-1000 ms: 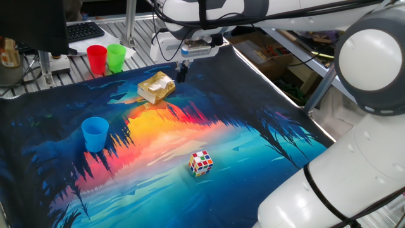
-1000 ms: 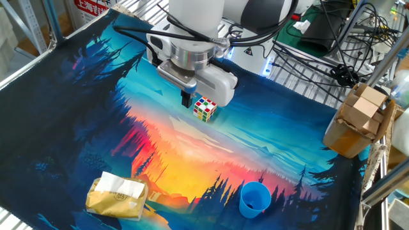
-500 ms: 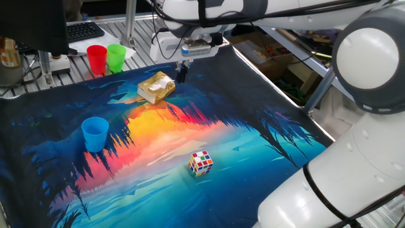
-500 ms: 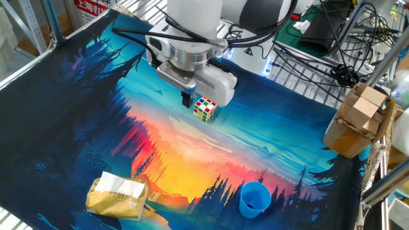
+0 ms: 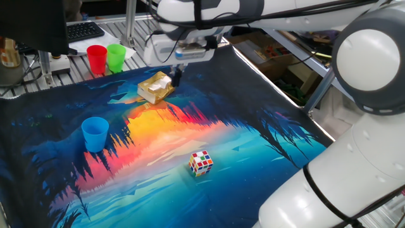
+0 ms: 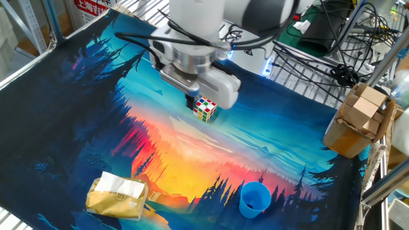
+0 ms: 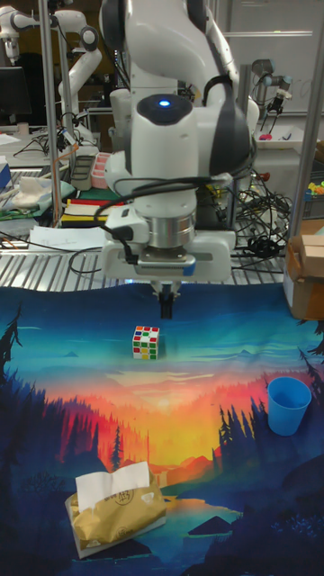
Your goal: Pick up the cup
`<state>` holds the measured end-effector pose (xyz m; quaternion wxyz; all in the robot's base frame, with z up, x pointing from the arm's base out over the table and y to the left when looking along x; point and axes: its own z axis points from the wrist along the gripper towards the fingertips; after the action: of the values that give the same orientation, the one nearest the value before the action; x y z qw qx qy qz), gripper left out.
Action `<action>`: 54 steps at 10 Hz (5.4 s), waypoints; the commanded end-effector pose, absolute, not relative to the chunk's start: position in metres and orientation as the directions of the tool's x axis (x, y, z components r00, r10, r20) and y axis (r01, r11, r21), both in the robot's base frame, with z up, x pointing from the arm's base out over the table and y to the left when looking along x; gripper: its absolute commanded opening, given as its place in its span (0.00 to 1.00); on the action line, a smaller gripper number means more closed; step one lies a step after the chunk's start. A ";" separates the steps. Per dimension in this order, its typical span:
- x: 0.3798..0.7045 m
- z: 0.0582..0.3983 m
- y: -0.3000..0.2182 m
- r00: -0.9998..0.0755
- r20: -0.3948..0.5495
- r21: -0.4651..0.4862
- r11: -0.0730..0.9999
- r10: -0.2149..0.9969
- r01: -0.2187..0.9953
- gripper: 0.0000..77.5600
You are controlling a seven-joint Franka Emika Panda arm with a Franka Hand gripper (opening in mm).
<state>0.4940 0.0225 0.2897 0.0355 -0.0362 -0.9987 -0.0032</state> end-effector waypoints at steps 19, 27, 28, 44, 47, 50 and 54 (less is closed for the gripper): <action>0.468 0.260 0.084 -0.987 0.041 0.046 0.986 0.157 0.159 0.00; 0.468 0.260 0.084 -0.974 0.111 0.111 0.972 0.195 0.207 0.00; 0.468 0.260 0.084 -0.974 0.112 0.116 0.971 0.195 0.208 0.00; 0.473 0.194 0.178 -0.972 0.061 0.088 0.968 0.228 0.233 0.00; 0.476 0.185 0.196 -0.966 0.052 0.090 0.962 0.254 0.258 0.00; 0.483 0.183 0.208 -0.963 0.046 0.083 0.959 0.267 0.270 0.00; 0.496 0.176 0.211 -0.964 0.035 0.081 0.961 0.263 0.265 0.00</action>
<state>0.4919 0.2095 0.1772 0.0164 -0.1334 -0.9900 -0.0421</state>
